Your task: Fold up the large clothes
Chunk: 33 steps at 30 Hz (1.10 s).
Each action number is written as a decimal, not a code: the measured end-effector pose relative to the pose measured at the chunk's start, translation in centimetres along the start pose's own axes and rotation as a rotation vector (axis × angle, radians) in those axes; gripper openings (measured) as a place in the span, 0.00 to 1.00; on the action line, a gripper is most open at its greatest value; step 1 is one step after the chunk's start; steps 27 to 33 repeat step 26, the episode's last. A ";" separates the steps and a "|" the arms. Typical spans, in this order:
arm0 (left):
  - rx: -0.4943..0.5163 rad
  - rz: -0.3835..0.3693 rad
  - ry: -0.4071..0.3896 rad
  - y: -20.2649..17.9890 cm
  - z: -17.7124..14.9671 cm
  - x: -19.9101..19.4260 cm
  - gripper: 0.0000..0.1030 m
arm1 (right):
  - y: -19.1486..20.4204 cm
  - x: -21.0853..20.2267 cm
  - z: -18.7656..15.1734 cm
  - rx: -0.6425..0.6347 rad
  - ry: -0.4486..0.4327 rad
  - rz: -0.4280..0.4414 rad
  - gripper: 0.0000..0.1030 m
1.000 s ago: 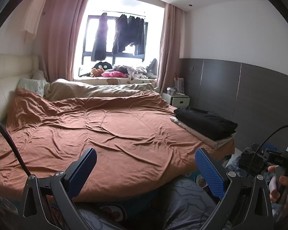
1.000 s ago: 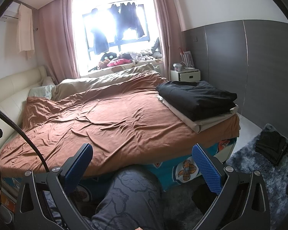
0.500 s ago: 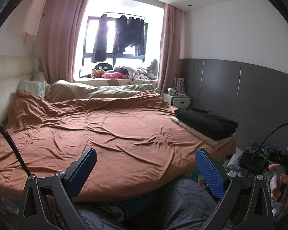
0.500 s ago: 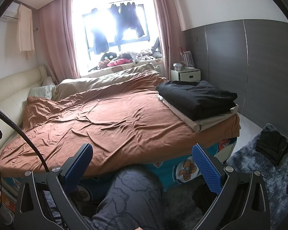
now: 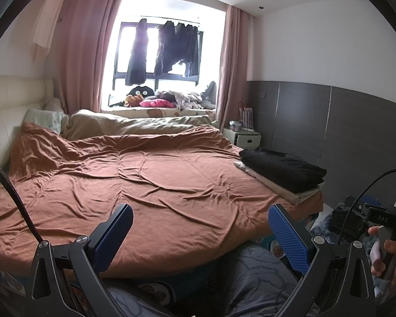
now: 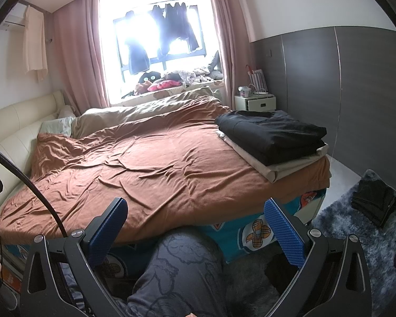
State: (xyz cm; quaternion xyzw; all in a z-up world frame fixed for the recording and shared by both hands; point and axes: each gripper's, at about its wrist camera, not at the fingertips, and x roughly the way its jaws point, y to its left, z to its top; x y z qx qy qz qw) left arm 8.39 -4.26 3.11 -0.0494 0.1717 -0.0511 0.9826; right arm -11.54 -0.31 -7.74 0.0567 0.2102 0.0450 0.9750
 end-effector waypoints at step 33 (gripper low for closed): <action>0.031 -0.009 0.002 -0.8 0.5 1.3 1.00 | -0.8 1.0 0.3 0.012 0.006 -0.017 1.00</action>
